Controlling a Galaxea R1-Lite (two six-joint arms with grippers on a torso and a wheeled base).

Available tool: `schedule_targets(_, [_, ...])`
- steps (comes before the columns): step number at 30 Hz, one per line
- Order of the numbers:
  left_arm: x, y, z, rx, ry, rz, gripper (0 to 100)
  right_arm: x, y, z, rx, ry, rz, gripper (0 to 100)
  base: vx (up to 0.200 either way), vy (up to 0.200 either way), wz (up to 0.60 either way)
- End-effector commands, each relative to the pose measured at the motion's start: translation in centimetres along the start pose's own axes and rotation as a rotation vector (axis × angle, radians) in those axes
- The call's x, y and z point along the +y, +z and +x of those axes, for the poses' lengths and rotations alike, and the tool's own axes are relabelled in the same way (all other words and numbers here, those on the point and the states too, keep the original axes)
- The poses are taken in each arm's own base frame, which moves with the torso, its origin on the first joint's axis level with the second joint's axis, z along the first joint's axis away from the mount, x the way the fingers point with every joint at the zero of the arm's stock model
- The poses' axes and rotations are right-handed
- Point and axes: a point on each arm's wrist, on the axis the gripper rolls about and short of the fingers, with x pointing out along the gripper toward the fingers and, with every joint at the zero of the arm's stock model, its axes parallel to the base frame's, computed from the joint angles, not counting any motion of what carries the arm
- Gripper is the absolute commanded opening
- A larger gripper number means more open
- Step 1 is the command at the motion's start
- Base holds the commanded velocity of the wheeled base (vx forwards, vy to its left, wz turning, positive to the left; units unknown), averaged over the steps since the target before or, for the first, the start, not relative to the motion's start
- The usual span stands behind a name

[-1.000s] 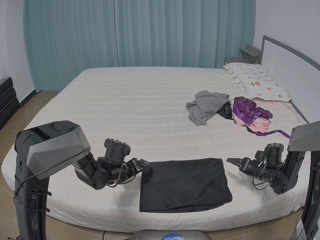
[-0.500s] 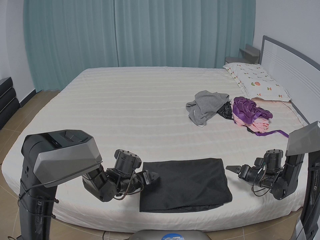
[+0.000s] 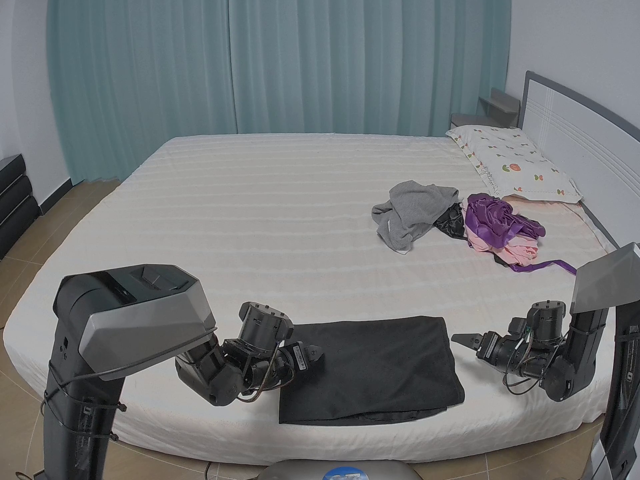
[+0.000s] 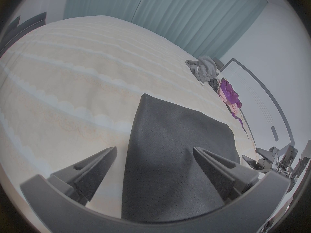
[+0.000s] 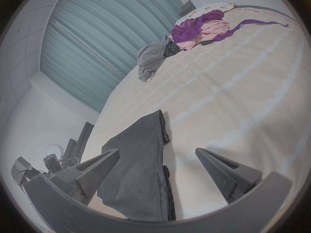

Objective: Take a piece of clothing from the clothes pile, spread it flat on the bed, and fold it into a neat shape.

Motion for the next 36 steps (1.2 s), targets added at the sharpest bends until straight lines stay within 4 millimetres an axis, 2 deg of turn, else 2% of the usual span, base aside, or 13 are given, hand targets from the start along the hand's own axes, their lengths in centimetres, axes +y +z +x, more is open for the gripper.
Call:
schedule_targets(1, [-0.16,-0.1,0.18,0.001,-0.003,0.001,0,-0.04,-0.06,0.03,0.002,-0.002,0.001,100,0.0,0.0,0.0])
schedule_targets(27, [0.13,-0.06,-0.34,-0.033,0.034,-0.099,0,-0.47,-0.11,-0.15,0.004,-0.018,0.014,100,0.0,0.0,0.0])
schedule_targets(36, [0.41,0.71,-0.65,-0.047,0.034,-0.119,0,-0.74,-0.47,-0.09,0.02,-0.025,0.021,100,0.0,0.0,0.0])
